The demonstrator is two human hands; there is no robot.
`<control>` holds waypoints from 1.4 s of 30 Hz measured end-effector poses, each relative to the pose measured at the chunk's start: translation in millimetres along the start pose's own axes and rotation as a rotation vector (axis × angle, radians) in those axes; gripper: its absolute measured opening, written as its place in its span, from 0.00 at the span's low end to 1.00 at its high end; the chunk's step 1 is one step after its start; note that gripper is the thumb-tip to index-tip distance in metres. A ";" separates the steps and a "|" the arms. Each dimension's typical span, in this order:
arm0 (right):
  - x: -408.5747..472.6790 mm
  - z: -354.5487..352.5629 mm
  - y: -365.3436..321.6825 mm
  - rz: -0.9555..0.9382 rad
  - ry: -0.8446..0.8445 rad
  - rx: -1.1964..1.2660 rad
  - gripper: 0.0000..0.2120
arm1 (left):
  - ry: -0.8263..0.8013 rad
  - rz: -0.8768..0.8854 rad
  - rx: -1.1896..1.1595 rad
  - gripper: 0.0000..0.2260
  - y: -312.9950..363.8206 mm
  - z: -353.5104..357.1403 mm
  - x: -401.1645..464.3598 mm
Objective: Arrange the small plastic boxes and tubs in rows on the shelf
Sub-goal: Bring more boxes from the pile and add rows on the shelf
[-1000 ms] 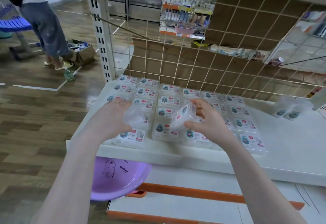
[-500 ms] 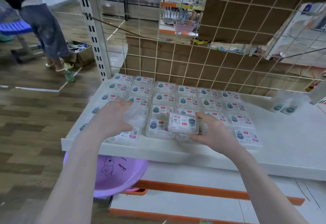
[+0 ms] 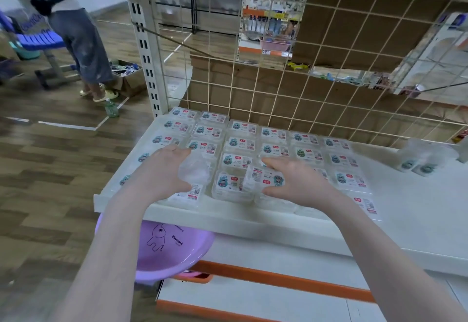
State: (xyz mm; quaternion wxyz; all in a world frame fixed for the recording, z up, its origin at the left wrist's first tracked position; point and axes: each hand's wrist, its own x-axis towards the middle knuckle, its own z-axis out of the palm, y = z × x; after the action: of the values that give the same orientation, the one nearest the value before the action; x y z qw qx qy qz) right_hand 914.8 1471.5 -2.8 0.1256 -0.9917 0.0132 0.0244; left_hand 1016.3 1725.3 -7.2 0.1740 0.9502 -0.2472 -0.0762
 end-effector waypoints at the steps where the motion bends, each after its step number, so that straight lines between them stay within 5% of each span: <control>1: -0.3 1.9 -1.3 0.014 0.025 -0.011 0.33 | 0.004 -0.004 0.001 0.37 0.2 0.0 -0.6; 7: -0.4 11.0 -5.3 0.044 0.094 -0.033 0.29 | 0.006 -0.020 -0.007 0.36 0.3 0.0 -1.7; 15: 20.1 -36.3 11.7 -0.251 -0.380 -0.042 0.43 | 0.012 -0.031 -0.004 0.37 2.6 -1.4 -0.5; 23: 39.3 -38.2 3.8 -0.381 -0.536 -0.220 0.44 | 0.006 -0.059 0.008 0.35 1.3 -0.2 -3.7; 30: 32.5 -29.4 3.7 -0.314 -0.346 -0.254 0.40 | 0.008 -0.084 0.001 0.37 -1.4 0.1 -6.8; 36: 7.6 -10.1 -9.6 -0.026 -0.073 -0.107 0.32 | 0.008 -0.089 0.005 0.36 -2.6 -3.5 -6.7; 42: -10.1 18.7 -30.1 0.174 0.074 -0.107 0.35 | -0.006 -0.078 0.018 0.35 -2.0 -2.7 -4.9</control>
State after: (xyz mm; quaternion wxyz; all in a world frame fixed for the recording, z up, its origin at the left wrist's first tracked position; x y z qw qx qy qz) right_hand 904.8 1505.5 -12.9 0.0693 -0.9923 0.1025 -0.0010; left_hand 1013.6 1730.1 -5.1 0.1615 0.9604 -0.2112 -0.0834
